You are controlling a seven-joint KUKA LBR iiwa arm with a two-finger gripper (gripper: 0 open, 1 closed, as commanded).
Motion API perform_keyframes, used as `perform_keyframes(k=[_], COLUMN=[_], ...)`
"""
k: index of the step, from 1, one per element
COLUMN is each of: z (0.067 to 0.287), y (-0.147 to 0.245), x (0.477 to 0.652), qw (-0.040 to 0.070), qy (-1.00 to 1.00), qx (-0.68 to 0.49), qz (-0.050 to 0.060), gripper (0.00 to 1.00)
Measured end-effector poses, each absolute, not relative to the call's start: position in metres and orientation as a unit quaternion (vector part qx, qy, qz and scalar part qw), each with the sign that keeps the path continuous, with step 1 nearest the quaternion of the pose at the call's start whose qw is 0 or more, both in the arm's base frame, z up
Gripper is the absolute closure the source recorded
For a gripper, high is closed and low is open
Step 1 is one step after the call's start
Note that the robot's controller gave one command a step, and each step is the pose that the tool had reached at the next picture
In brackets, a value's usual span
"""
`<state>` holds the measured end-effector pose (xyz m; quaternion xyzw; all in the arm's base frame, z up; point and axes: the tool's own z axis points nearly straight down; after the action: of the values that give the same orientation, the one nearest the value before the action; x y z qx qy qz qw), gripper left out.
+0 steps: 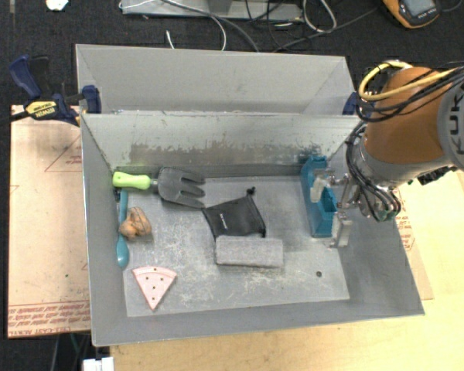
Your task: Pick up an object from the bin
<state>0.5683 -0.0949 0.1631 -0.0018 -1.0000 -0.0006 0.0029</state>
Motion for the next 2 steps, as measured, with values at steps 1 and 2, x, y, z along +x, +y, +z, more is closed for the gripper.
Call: perform_keyframes(k=[1,2], z=[0.168,0.112], y=[-0.095,-0.050], x=[0.570,0.543], qw=[-0.001,0.000], qy=[-1.000,-0.999], qx=[0.000,0.044], qz=[0.000,0.000], gripper=[0.00,0.00])
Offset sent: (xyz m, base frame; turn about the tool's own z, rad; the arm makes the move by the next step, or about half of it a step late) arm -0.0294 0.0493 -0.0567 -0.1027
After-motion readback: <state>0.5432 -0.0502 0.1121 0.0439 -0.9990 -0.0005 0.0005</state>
